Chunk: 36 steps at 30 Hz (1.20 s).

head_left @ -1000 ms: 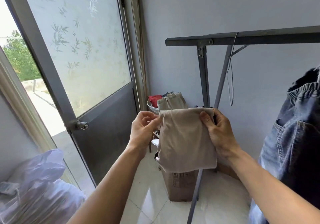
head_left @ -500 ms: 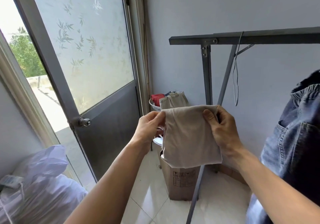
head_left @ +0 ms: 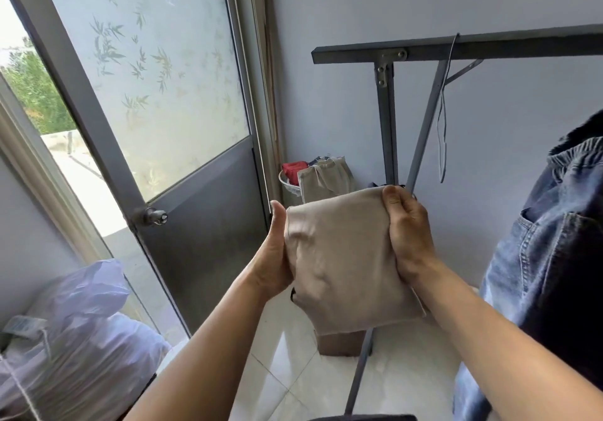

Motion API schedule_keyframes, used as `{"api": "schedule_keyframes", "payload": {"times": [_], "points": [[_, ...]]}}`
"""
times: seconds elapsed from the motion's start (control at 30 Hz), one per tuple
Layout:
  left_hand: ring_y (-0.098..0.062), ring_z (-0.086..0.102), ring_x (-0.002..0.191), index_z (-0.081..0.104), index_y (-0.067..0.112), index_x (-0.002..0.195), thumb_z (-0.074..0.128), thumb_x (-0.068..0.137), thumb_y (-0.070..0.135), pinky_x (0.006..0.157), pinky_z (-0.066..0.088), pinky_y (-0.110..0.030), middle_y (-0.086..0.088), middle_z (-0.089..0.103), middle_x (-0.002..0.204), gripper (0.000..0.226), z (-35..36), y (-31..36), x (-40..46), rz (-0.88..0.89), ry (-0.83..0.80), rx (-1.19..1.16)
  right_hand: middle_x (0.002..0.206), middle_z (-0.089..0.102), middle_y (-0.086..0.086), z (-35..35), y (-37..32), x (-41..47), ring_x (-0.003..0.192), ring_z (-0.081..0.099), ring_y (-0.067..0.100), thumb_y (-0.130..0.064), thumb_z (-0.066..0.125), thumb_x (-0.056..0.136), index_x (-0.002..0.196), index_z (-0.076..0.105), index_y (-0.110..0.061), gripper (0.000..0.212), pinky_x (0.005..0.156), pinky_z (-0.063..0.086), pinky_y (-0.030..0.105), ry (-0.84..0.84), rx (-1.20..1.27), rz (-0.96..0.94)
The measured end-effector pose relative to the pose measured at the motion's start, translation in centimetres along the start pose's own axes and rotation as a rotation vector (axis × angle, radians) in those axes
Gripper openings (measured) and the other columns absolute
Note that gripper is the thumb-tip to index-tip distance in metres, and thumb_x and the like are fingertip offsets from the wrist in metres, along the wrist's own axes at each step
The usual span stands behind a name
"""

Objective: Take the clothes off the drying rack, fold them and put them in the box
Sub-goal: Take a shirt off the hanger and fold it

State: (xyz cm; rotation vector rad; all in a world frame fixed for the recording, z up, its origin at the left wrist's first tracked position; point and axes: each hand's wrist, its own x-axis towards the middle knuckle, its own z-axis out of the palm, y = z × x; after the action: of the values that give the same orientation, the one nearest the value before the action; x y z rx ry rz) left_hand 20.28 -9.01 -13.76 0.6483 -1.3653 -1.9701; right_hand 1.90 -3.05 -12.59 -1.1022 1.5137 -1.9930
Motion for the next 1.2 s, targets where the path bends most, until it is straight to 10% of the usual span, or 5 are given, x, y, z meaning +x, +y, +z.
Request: {"api": "schedule_keyframes", "payload": {"times": [0.33, 0.53, 0.63, 0.83, 1.2], "points": [[-0.023, 0.071, 0.099, 0.069, 0.007, 0.113, 0.072, 0.087, 0.028, 0.083, 0.058, -0.033, -0.013, 0.073, 0.109, 0.033, -1.4, -5.3, -2.3, -0.171, 0.206, 0.176, 0.078, 0.061, -0.005, 1.7, 6.5, -0.1, 0.073, 0.054, 0.008, -0.025, 0.045, 0.103, 0.087, 0.062, -0.011, 0.028, 0.069, 0.042, 0.01, 0.027, -0.17, 0.066], [-0.021, 0.073, 0.091, 0.069, 0.003, 0.107, 0.065, 0.092, 0.013, 0.075, 0.059, -0.03, -0.011, 0.075, 0.102, 0.018, -3.7, -9.3, -1.7, -0.117, 0.478, 0.175, 0.098, 0.073, 0.017, -0.3, 12.0, -1.0, 0.09, 0.07, 0.029, -0.076, 0.019, 0.087, 0.11, 0.07, -0.006, 0.09, 0.073, 0.056, 0.035, -0.531, 0.252, 0.774], [-0.019, 0.073, 0.087, 0.068, 0.002, 0.106, 0.066, 0.092, 0.015, 0.068, 0.057, -0.026, -0.008, 0.076, 0.096, 0.019, -5.2, -11.4, -0.9, -0.079, 0.554, 0.248, 0.107, 0.073, 0.01, 0.1, 14.7, -2.5, 0.097, 0.071, 0.024, -0.079, 0.053, 0.074, 0.114, 0.068, -0.015, 0.077, 0.079, 0.056, 0.037, -0.634, 0.224, 0.722], [-0.003, 0.054, 0.053, 0.056, 0.007, 0.071, 0.064, 0.094, 0.025, 0.05, 0.043, -0.017, 0.01, 0.059, 0.057, 0.03, -9.6, -16.2, 2.0, 0.032, 0.768, 0.344, 0.093, 0.074, 0.003, 4.2, 23.4, -4.8, 0.089, 0.07, 0.022, -0.019, 0.069, 0.089, 0.096, 0.068, -0.016, 0.008, 0.08, 0.057, 0.039, -0.234, -0.081, 0.464], [-0.014, 0.052, 0.071, 0.057, 0.024, 0.089, 0.05, 0.1, 0.014, 0.061, 0.045, -0.025, 0.003, 0.057, 0.072, 0.017, -19.4, -30.6, 4.6, -0.148, 0.775, 0.358, 0.118, 0.064, 0.002, 5.4, 40.2, -9.1, 0.114, 0.059, 0.026, -0.02, 0.049, 0.101, 0.119, 0.06, -0.018, 0.021, 0.098, 0.049, 0.046, -0.156, -0.152, 0.64]]}}
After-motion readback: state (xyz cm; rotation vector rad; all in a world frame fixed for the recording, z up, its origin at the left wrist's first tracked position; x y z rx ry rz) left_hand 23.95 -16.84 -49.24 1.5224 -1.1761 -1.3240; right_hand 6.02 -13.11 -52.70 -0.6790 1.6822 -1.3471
